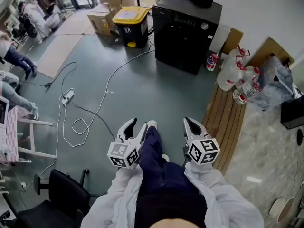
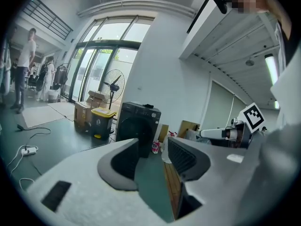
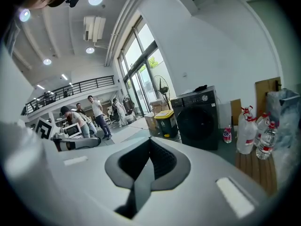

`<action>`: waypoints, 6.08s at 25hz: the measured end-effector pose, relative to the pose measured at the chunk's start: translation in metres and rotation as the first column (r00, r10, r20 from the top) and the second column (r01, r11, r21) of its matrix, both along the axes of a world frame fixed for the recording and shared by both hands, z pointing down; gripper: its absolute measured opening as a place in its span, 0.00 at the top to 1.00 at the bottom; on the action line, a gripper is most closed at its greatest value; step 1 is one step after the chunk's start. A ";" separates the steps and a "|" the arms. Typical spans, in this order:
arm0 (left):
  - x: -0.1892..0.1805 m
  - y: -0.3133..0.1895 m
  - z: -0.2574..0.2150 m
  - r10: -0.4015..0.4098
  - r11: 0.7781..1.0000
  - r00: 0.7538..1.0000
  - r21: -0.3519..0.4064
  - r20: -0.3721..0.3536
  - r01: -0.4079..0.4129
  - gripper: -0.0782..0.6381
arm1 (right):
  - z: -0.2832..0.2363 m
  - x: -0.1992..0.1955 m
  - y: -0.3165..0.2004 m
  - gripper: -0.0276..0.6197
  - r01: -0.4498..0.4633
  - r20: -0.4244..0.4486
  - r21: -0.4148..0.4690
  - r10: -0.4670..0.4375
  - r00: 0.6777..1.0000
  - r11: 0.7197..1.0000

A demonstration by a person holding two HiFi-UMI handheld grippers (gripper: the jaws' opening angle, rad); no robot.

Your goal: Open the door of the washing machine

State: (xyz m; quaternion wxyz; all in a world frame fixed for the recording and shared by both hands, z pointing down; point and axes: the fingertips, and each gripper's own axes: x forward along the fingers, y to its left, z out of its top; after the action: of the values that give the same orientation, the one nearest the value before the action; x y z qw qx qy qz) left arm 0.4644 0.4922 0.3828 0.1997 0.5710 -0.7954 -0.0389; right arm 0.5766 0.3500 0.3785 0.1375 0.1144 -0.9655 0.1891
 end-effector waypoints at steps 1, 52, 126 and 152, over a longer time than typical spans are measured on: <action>-0.005 -0.005 0.001 0.001 1.000 1.000 -0.001 -0.002 -0.001 0.63 | 0.000 -0.004 -0.006 0.95 -0.003 -0.001 -0.002 0.003 1.000 1.000; -0.480 -0.304 0.032 0.046 0.998 0.997 -0.031 -0.060 -0.047 0.64 | 0.030 -0.490 -0.308 0.95 0.010 -0.065 -0.040 -0.013 0.998 0.999; -0.623 -0.666 0.348 0.962 0.232 0.273 -0.485 -0.015 -0.843 0.79 | 0.201 -0.631 -0.451 0.94 -0.814 -0.359 -0.187 0.733 0.578 0.550; -0.483 -0.510 0.354 0.917 0.312 0.394 -0.512 -0.057 -0.800 0.81 | 0.207 -0.474 -0.342 0.95 -0.767 -0.327 -0.218 0.695 0.640 0.604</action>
State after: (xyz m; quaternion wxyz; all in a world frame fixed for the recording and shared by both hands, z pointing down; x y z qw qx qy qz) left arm -0.0190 -0.0176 0.7372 0.2180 0.8412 -0.3643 0.3350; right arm 0.1029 0.0075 0.5852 0.1654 0.4950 -0.7648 0.3776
